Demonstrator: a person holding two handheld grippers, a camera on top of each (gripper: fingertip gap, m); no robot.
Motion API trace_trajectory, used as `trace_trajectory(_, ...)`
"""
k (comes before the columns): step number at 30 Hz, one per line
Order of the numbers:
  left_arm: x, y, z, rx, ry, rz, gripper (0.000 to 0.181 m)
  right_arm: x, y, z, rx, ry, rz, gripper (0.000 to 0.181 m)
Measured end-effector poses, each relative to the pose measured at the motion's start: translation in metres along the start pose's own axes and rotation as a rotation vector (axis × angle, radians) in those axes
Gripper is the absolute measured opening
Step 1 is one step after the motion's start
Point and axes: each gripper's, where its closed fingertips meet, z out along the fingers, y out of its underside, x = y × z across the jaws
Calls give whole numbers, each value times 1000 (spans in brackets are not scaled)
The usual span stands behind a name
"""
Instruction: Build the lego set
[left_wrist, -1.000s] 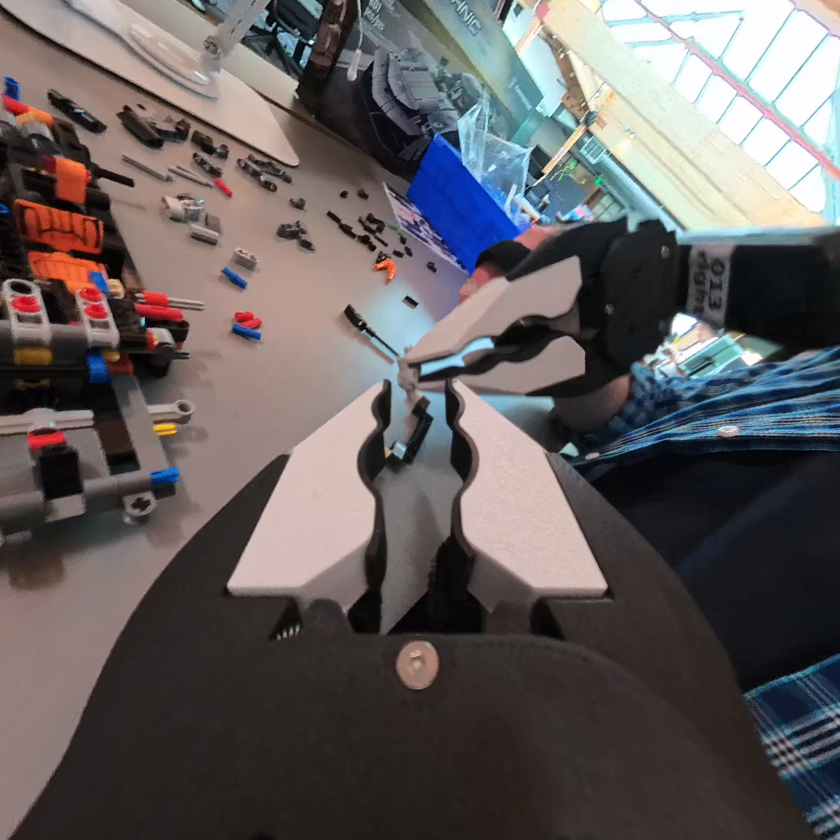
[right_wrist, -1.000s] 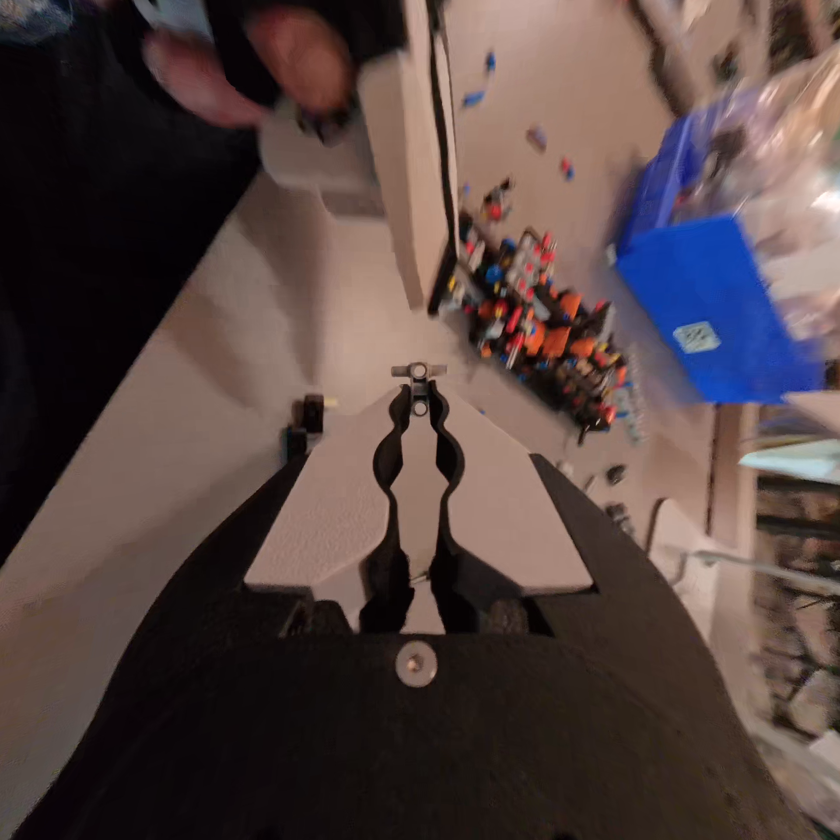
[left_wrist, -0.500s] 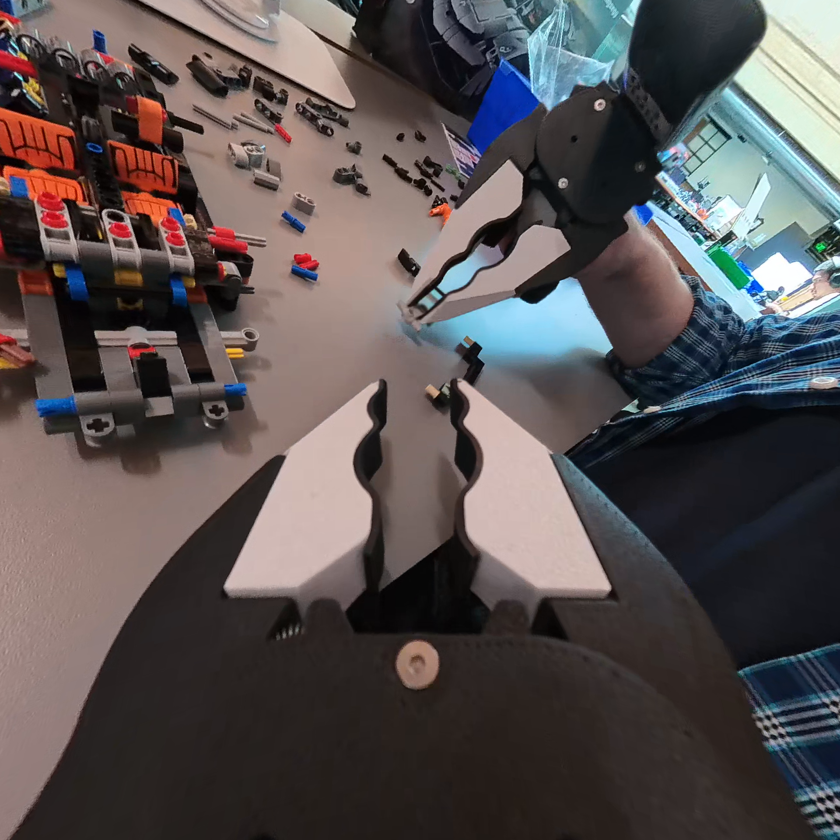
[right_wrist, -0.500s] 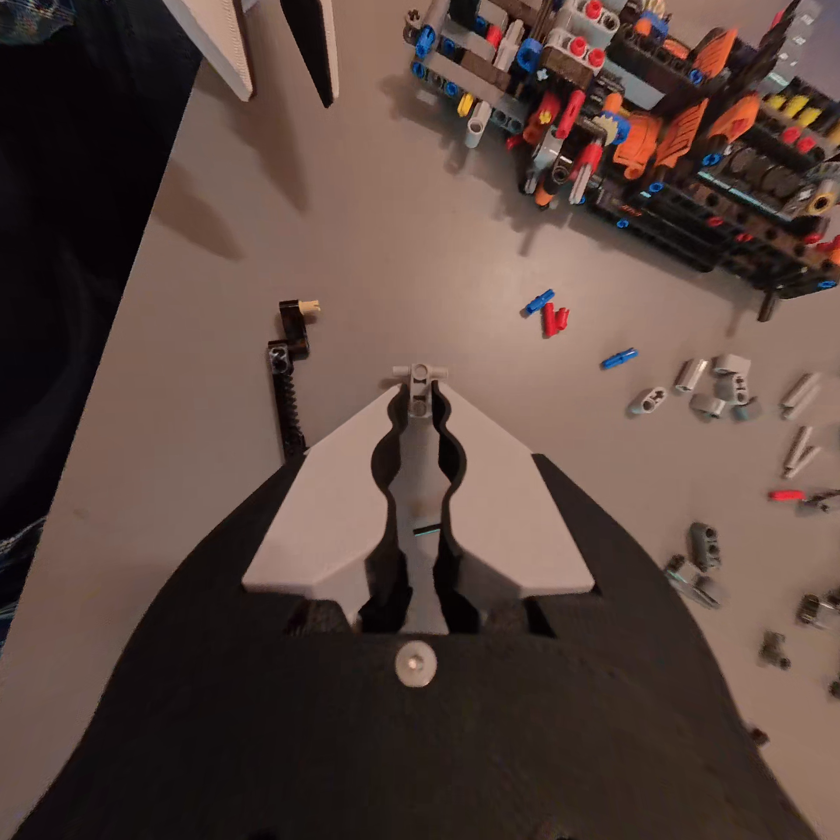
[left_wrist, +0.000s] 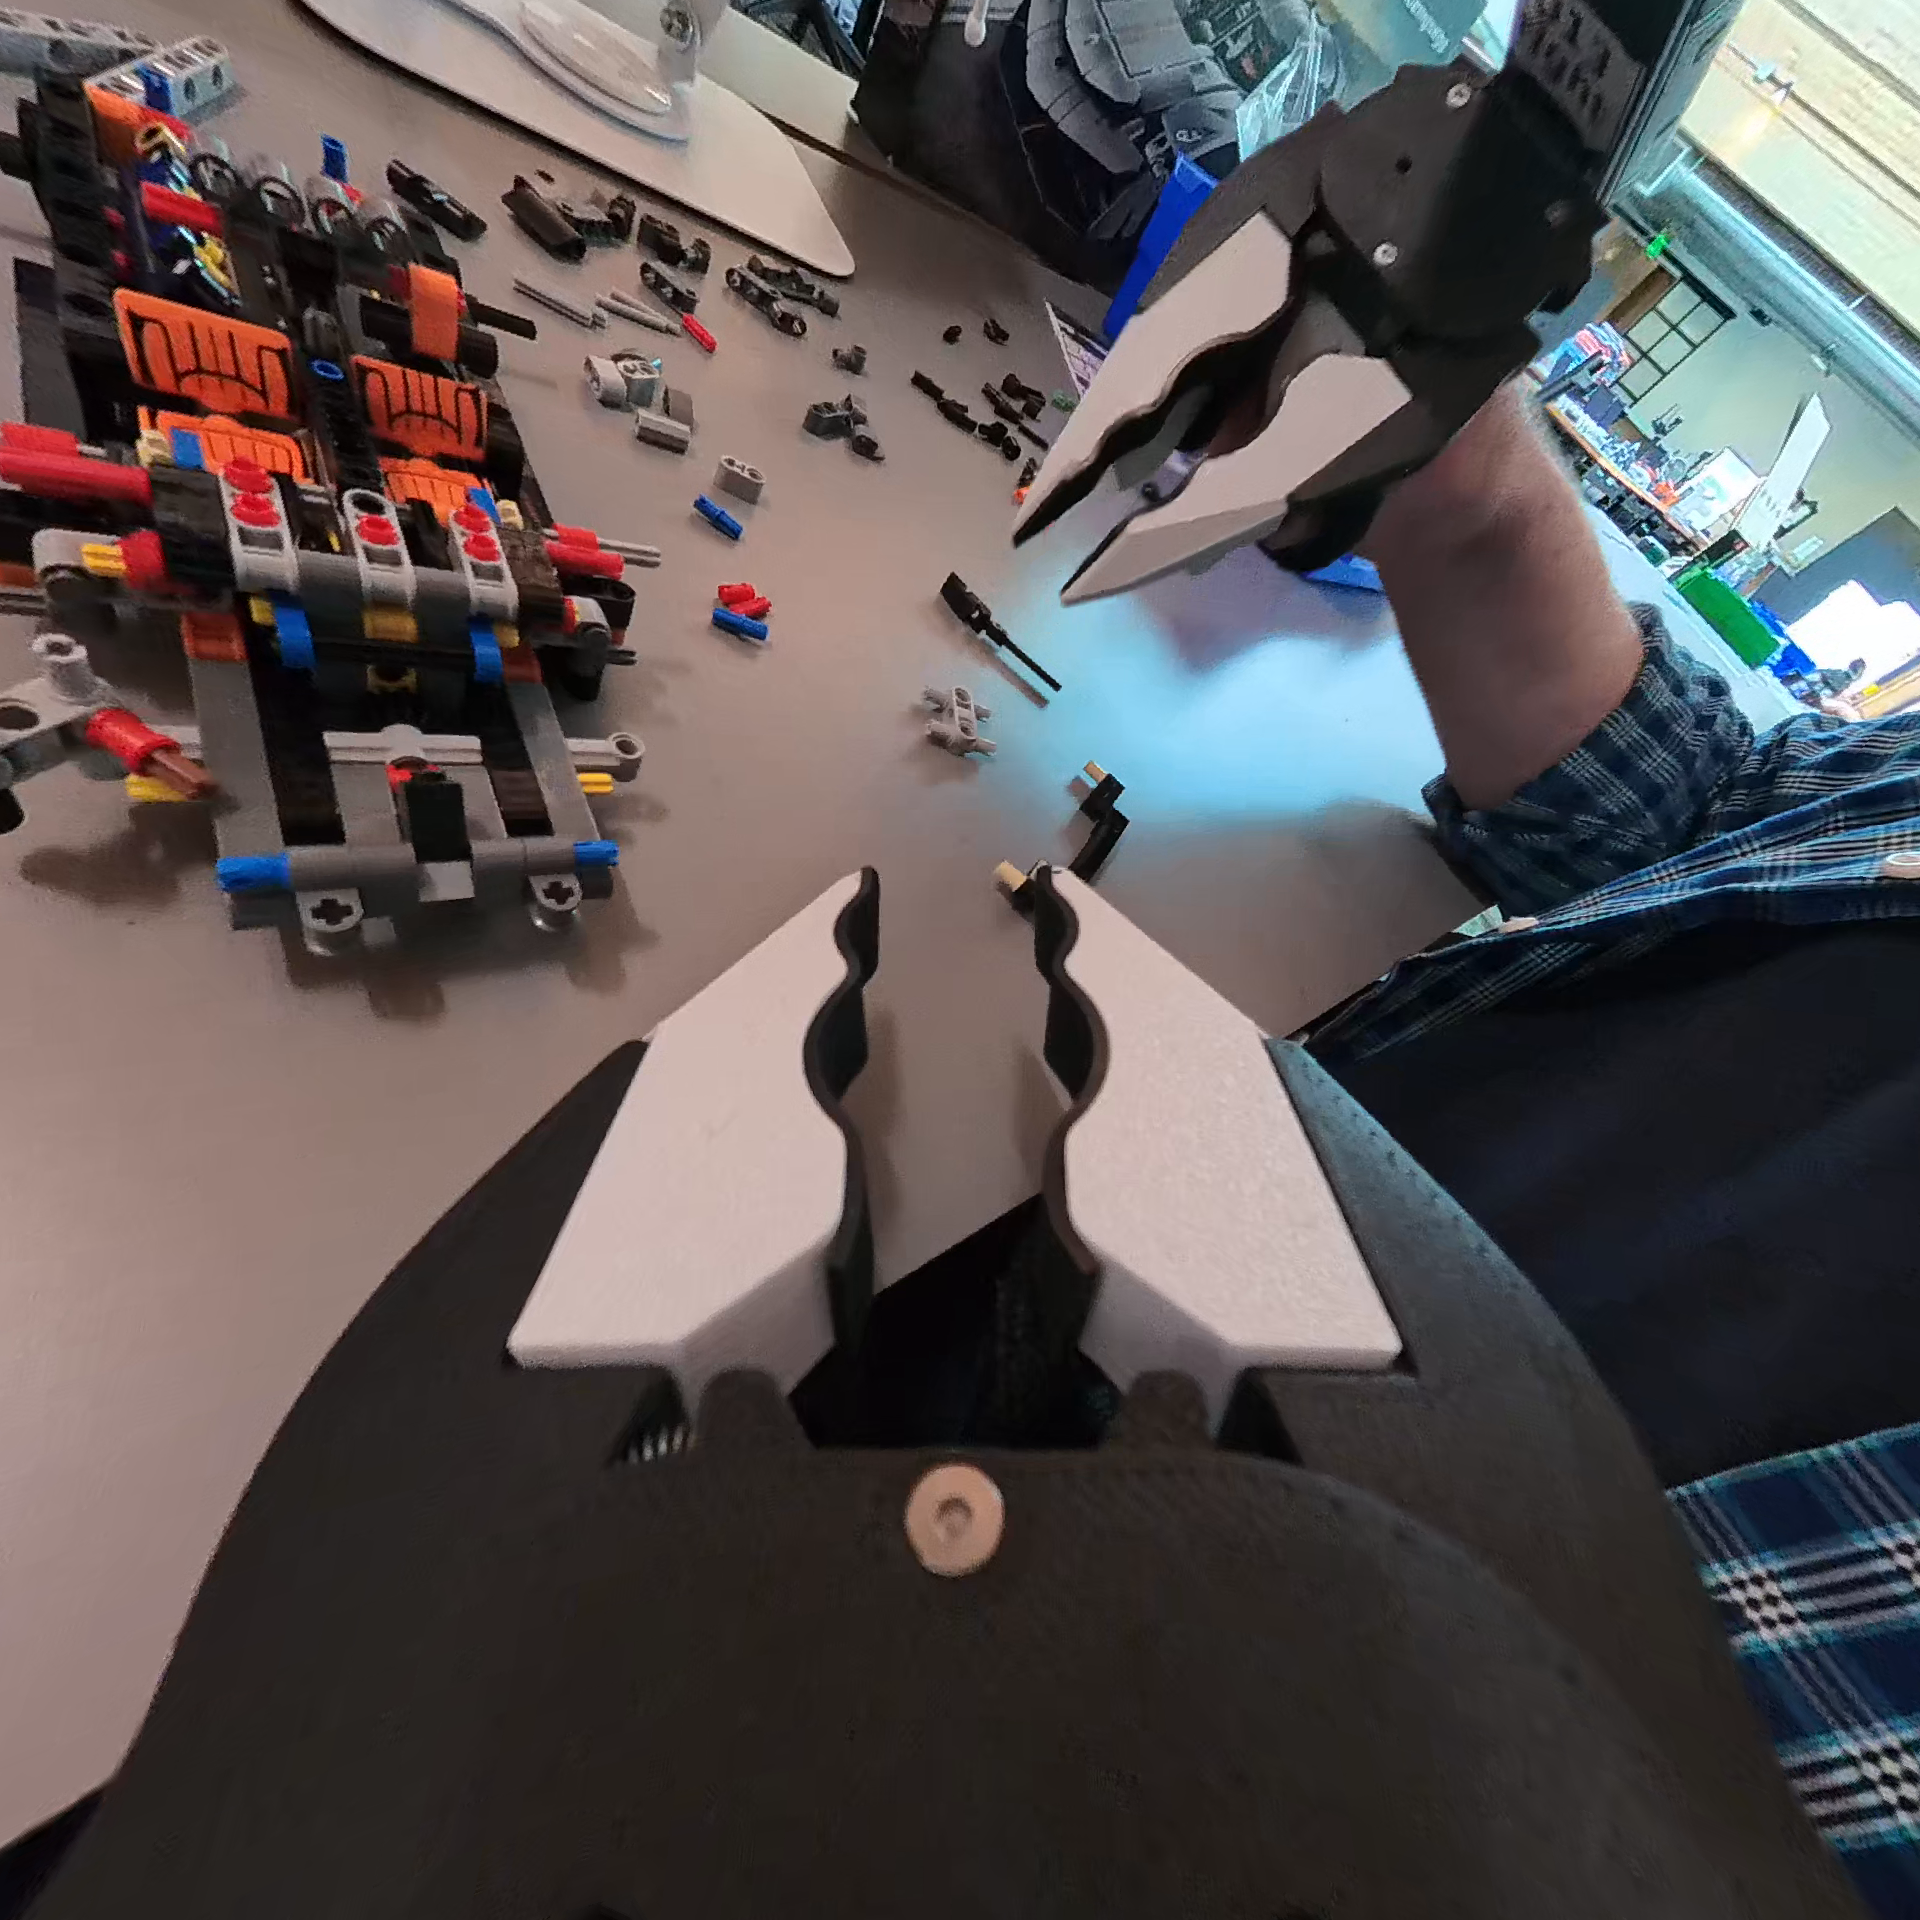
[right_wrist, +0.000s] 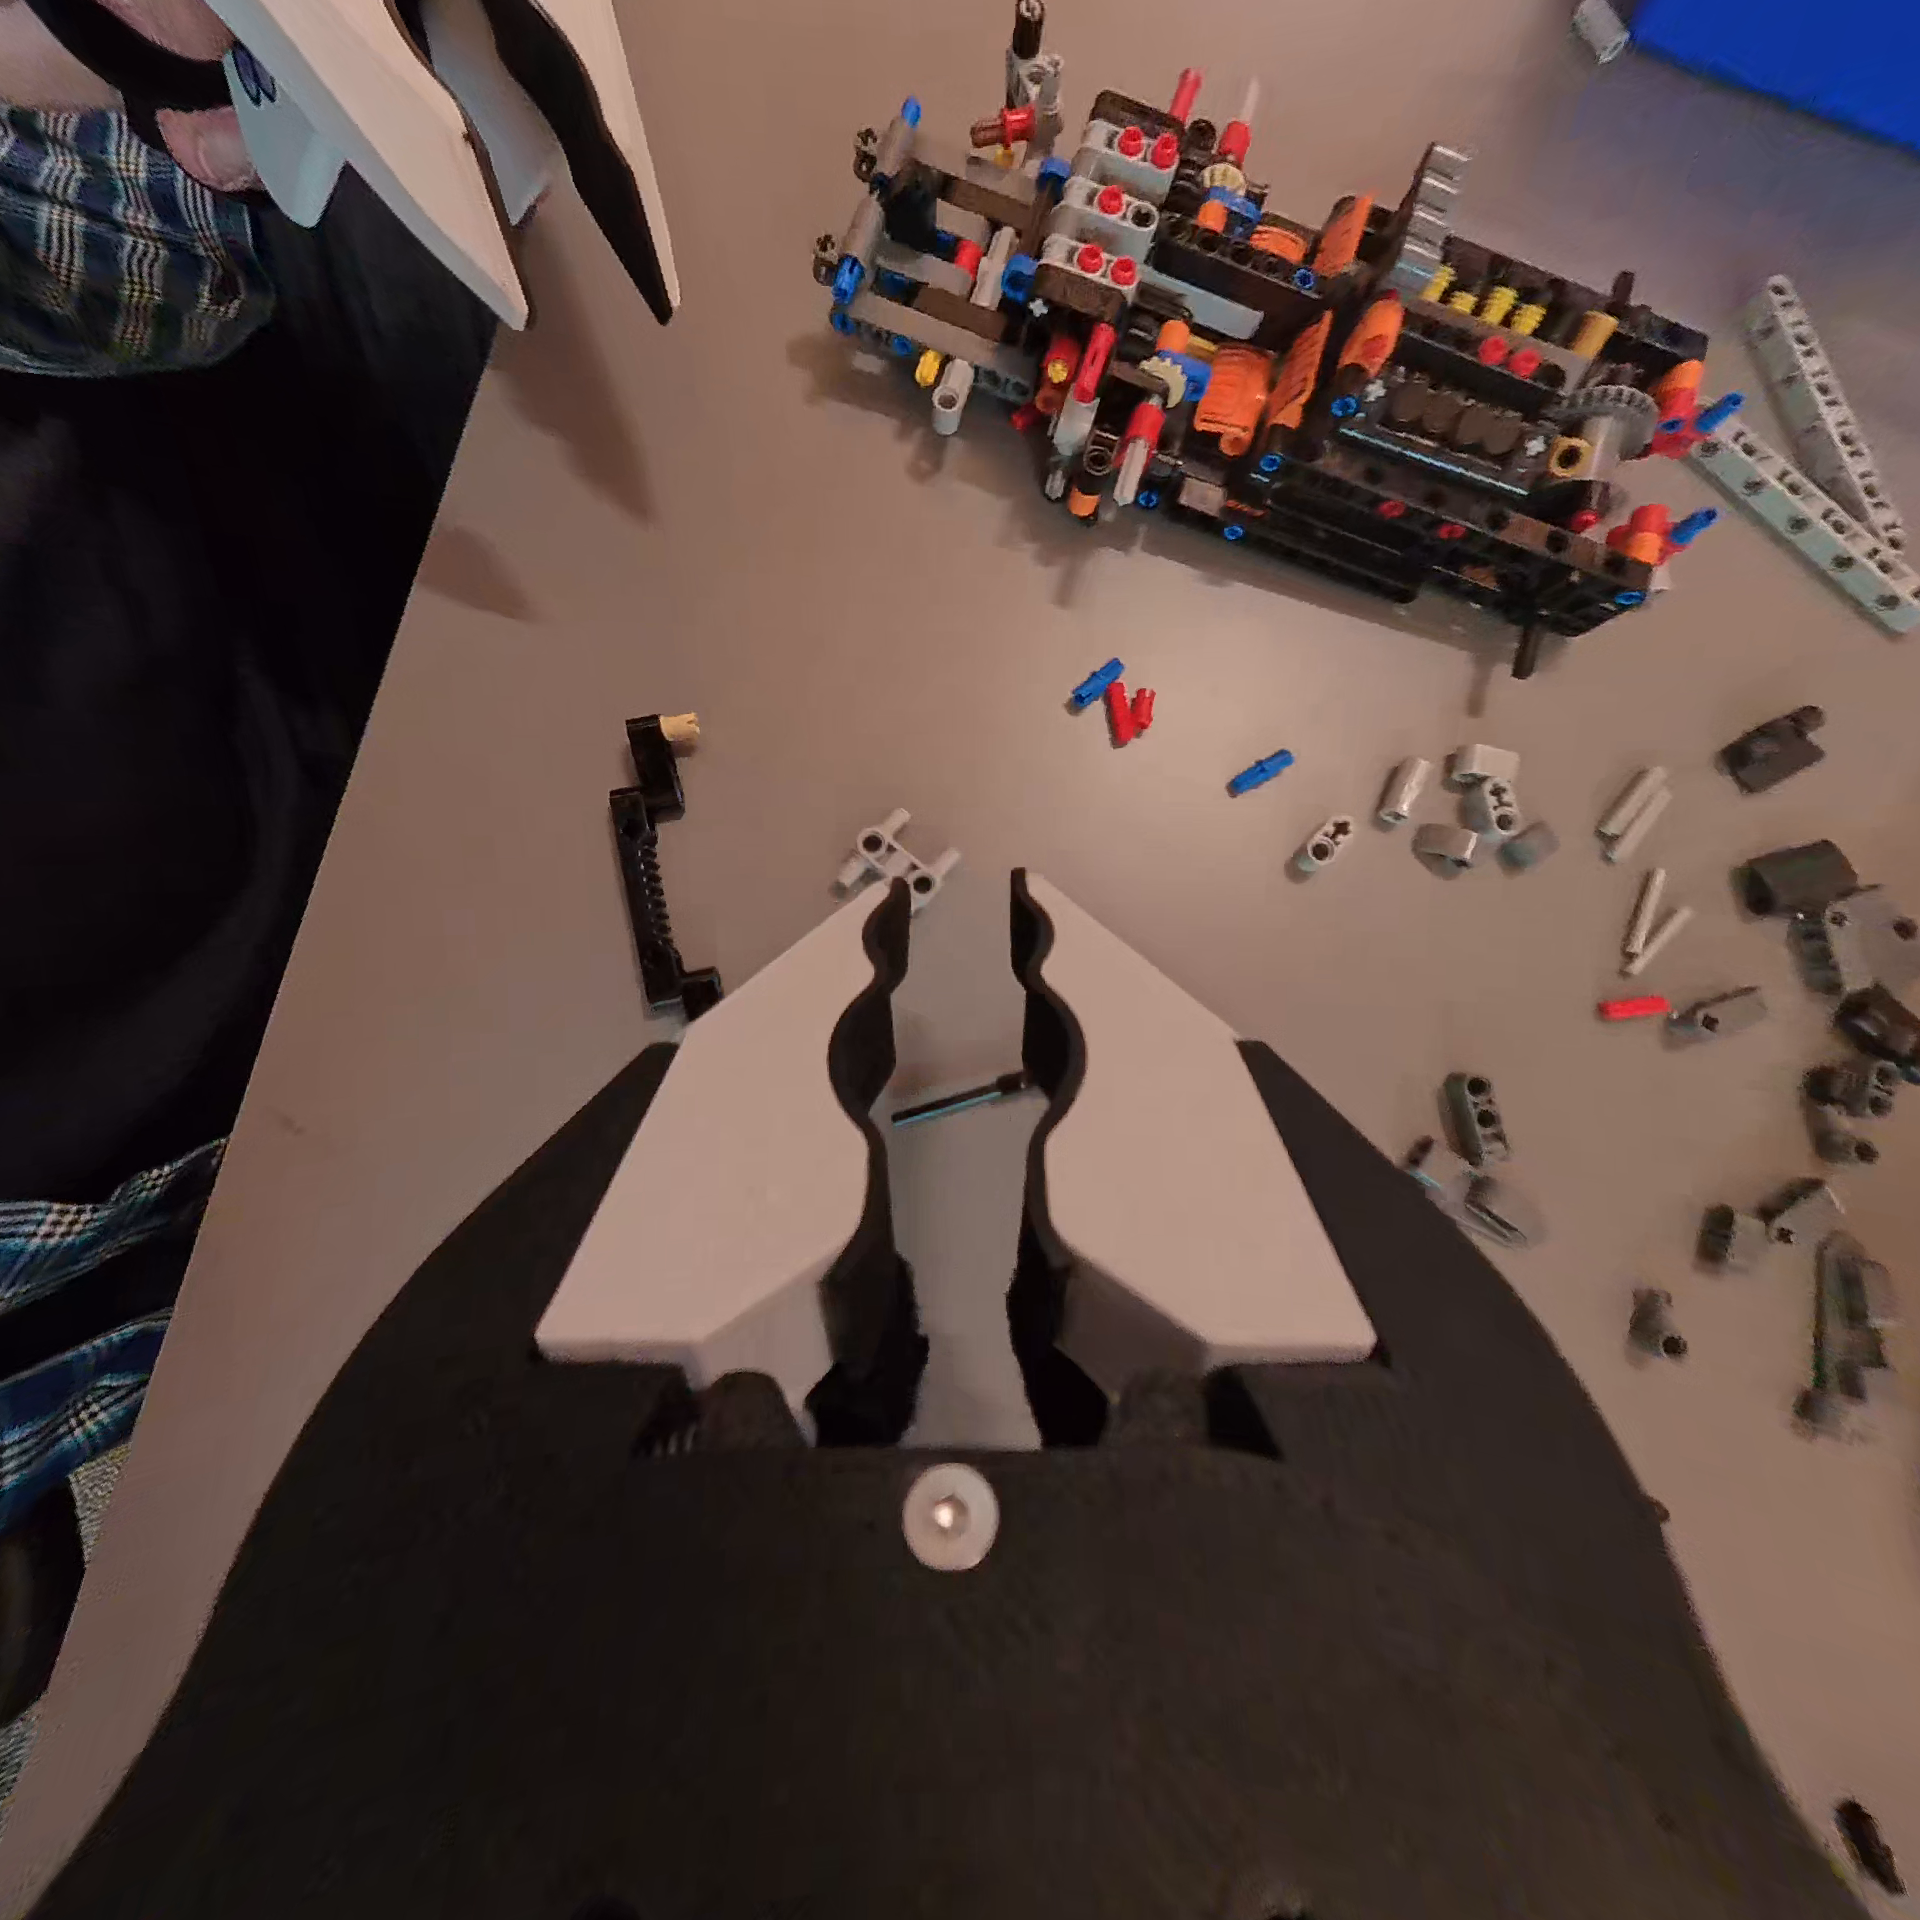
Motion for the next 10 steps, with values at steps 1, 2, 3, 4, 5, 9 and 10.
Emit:
trace_trajectory(1, 0, 0, -1, 1, -2, 1, 29, 2, 2, -3, -5, 8, 0, 17)
trace_trajectory(2, -1, -1, -1, 2, -5, 2, 29, 3, 4, -5, -13, 15, -3, 16)
trace_trajectory(3, -1, -1, -2, 2, -6, 3, 29, 5, 7, -7, -19, 23, -7, 17)
trace_trajectory(4, -1, -1, -2, 1, -6, 5, 29, 7, 9, -9, -24, 35, -9, 17)
trace_trajectory(5, -1, 0, -2, 0, -7, 7, 29, 9, 11, -11, -30, 47, -8, 17)
trace_trajectory(9, -3, 2, -3, -10, -23, 21, 29, 24, 18, -27, -24, 93, 28, 17)
trace_trajectory(10, -4, 1, -4, -10, -35, 28, 29, 26, 18, -30, -16, 99, 38, 17)
